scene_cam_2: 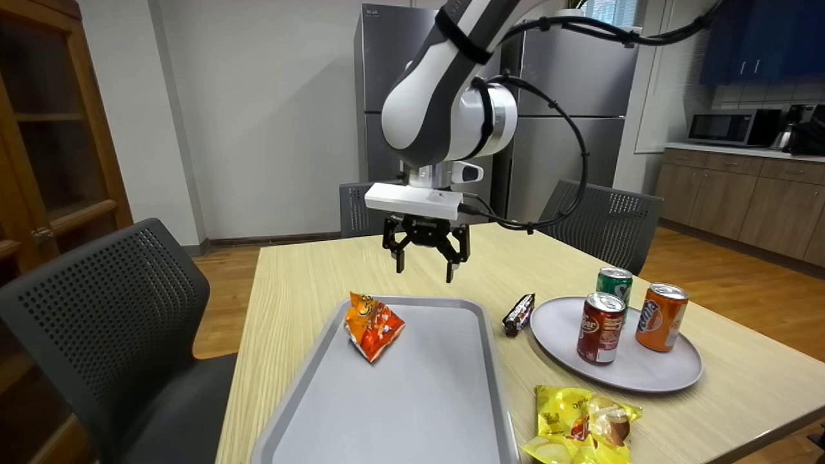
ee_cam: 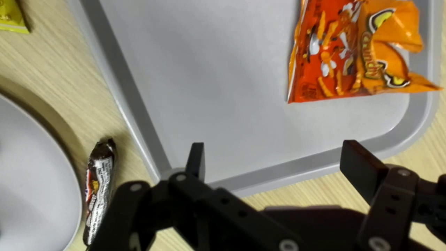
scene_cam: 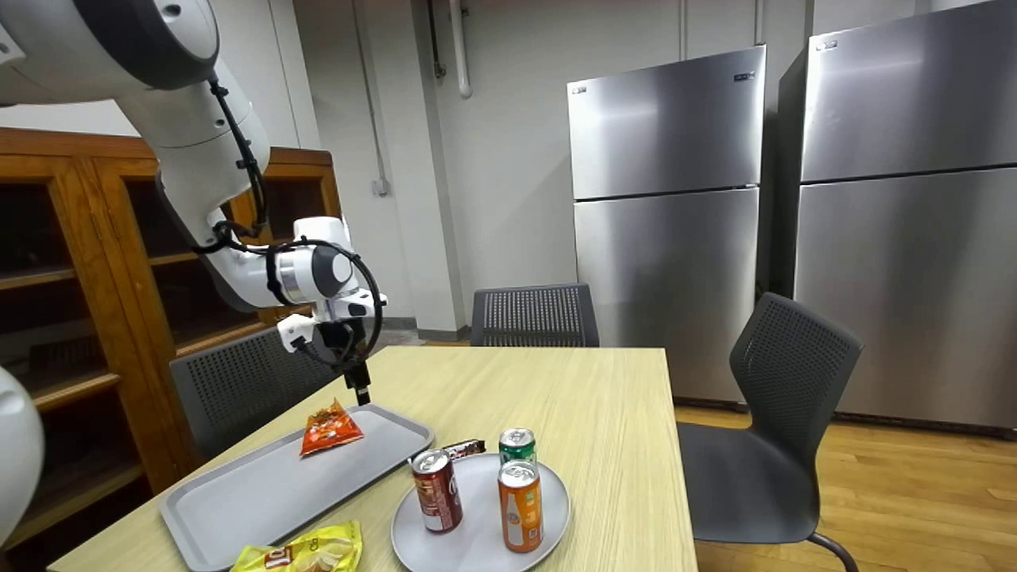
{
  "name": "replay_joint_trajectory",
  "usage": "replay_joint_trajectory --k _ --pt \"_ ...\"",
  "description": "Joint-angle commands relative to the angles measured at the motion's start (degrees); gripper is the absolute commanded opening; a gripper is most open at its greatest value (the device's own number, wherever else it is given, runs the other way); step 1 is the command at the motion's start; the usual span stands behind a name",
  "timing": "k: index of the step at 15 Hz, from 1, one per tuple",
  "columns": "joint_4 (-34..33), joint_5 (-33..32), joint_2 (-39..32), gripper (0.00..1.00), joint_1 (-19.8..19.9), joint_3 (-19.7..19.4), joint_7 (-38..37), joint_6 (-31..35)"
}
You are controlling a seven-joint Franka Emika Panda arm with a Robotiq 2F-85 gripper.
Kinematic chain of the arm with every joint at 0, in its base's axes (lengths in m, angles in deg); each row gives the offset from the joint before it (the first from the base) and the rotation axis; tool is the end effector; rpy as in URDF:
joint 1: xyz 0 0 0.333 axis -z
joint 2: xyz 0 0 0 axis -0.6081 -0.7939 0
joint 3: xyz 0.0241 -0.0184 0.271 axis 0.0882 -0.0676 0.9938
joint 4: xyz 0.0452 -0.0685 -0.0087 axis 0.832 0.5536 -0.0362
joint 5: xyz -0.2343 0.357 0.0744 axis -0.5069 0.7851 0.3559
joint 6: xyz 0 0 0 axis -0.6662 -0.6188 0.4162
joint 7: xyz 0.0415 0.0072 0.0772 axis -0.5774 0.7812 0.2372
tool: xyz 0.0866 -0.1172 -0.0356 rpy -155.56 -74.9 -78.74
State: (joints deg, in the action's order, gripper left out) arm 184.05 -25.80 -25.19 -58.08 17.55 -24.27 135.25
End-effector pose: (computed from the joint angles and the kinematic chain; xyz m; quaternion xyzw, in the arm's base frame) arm 0.6074 0.2098 0.1010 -0.9523 0.3037 -0.0281 0.0025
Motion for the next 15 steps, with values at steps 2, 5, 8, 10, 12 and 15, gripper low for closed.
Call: replay_joint_trajectory --k 2,5,8,10,12,15 --pt "-0.62 0.76 0.49 1.0 -0.61 3.26 0.35 0.49" --pt "-1.08 1.1 0.15 1.0 -0.78 4.98 1.1 0.73" --pt "-1.94 1.21 -0.76 1.0 -0.81 5.99 1.62 0.39" --pt "-2.69 1.36 -1.62 1.0 -0.75 6.37 1.87 0.25" --pt "-3.56 1.33 -2.6 1.0 -0.78 6.42 1.95 0.03" --pt "-5.22 0.95 -4.34 1.0 -1.1 6.06 1.83 -0.27"
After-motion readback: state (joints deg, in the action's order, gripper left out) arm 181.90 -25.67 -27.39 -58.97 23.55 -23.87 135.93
